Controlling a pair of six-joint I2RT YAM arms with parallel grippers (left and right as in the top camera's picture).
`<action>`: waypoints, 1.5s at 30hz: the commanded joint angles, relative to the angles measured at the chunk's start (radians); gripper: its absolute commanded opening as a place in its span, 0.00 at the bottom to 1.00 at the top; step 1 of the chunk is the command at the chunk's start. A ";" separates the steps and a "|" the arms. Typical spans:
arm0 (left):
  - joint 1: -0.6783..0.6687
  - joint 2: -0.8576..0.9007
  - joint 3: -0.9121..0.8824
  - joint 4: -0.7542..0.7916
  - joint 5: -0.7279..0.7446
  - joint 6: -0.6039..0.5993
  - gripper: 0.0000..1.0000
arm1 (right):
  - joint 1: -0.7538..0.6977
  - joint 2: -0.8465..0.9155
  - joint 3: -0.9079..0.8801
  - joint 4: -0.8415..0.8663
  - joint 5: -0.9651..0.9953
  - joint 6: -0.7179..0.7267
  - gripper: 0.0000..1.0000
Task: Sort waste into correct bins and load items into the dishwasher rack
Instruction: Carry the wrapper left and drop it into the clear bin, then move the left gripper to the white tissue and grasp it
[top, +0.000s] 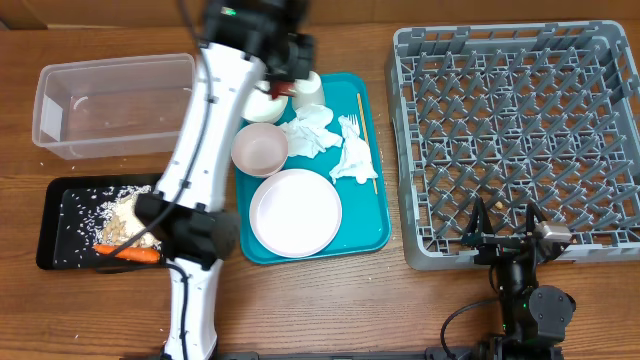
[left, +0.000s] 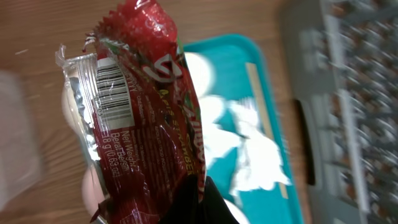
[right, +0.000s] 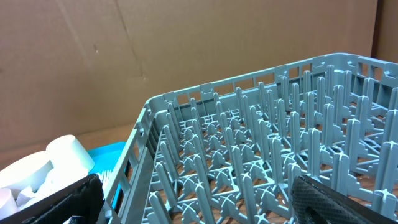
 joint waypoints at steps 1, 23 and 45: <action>0.128 -0.026 0.022 -0.018 -0.055 -0.037 0.04 | -0.003 -0.006 -0.010 0.006 -0.005 0.004 1.00; 0.510 0.009 -0.022 0.024 0.135 -0.182 1.00 | -0.003 -0.006 -0.010 0.006 -0.005 0.004 1.00; -0.147 0.171 -0.023 0.047 0.150 0.055 1.00 | -0.003 -0.006 -0.011 0.006 -0.005 0.004 1.00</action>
